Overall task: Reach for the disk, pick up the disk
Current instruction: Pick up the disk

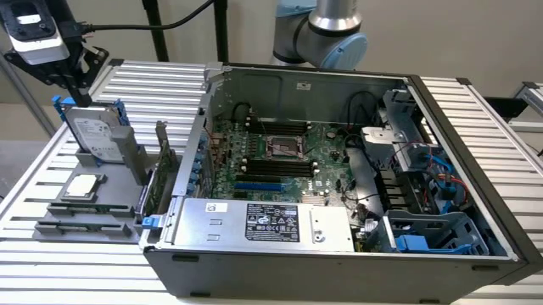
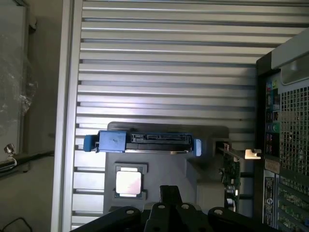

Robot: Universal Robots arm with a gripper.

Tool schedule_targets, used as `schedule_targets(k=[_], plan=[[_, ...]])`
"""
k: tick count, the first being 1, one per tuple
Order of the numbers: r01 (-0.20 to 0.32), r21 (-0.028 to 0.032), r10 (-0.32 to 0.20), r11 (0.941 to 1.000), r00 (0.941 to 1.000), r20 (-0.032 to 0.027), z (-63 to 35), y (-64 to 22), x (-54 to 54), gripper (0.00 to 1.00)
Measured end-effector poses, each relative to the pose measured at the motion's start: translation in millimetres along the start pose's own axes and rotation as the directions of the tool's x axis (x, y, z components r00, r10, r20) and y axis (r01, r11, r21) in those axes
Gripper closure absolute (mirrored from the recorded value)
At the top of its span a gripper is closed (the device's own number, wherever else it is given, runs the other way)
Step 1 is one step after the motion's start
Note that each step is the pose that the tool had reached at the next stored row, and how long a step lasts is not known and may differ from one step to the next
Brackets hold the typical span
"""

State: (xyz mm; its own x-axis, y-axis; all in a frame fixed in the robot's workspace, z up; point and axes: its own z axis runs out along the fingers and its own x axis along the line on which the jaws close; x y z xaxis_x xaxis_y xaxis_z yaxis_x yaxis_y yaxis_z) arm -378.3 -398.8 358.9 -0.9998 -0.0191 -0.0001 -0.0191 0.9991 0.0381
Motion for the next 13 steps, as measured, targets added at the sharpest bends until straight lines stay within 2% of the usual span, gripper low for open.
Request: schedule_targets(k=[7, 13], plan=[[0.000, 0.0001, 0.000, 1.0000, 1.0000, 0.0023, 0.2, 5.1, 27.9, 0.89], [0.000, 0.0000, 0.000, 1.0000, 1.0000, 0.0026, 0.8, 20.3, 47.4, 0.89]])
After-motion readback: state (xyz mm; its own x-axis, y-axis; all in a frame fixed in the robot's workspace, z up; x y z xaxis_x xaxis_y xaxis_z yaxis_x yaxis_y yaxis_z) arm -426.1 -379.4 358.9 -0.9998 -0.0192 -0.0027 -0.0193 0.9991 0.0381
